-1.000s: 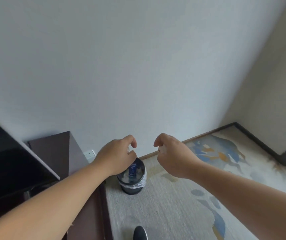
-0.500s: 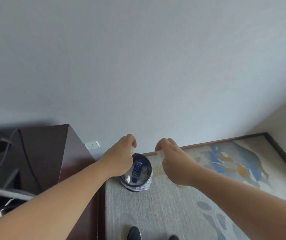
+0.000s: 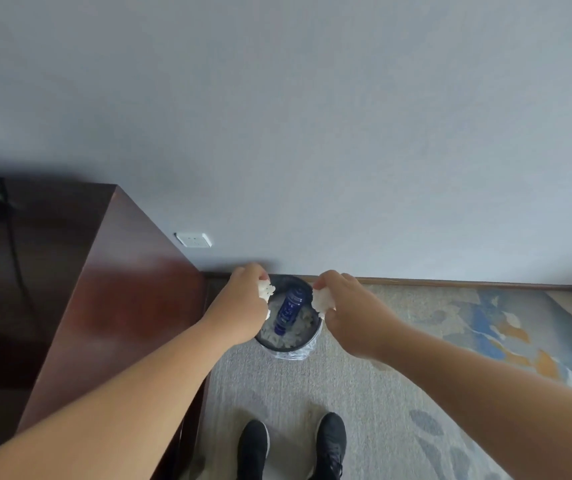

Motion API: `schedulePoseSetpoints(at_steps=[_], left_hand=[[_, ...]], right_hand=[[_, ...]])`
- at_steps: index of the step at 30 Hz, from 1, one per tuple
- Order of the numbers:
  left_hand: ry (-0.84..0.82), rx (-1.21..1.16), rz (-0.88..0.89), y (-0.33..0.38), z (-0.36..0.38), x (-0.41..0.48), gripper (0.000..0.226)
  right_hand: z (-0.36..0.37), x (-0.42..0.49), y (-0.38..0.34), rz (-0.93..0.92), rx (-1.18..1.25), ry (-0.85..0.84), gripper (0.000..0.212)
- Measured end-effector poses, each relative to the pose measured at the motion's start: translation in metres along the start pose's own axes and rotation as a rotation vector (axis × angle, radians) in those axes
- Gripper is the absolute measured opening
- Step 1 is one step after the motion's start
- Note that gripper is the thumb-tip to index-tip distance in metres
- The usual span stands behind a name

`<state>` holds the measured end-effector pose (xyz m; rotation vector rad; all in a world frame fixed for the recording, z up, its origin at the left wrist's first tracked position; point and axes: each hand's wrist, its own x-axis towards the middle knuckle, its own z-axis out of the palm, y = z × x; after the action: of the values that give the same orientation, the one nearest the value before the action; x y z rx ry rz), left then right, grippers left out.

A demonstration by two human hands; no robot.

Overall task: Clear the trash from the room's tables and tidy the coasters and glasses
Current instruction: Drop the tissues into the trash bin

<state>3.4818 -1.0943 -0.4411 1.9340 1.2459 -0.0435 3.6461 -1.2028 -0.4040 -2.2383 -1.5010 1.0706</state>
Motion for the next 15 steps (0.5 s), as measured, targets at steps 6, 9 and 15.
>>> schedulePoseSetpoints(at_steps=[6,9,15], left_hand=[[-0.003,-0.053,-0.117,-0.039,0.049,0.049,0.041],[-0.012,-0.018,-0.182,-0.058,0.074,0.07,0.045],[-0.068,-0.025,-0.226,-0.08,0.105,0.095,0.052]], right_hand=[[0.036,0.053,0.037,0.02,0.005,0.015,0.031],[0.058,0.078,0.054,0.05,0.011,0.002,0.028],[0.096,0.114,0.075,0.071,0.008,-0.058,0.041]])
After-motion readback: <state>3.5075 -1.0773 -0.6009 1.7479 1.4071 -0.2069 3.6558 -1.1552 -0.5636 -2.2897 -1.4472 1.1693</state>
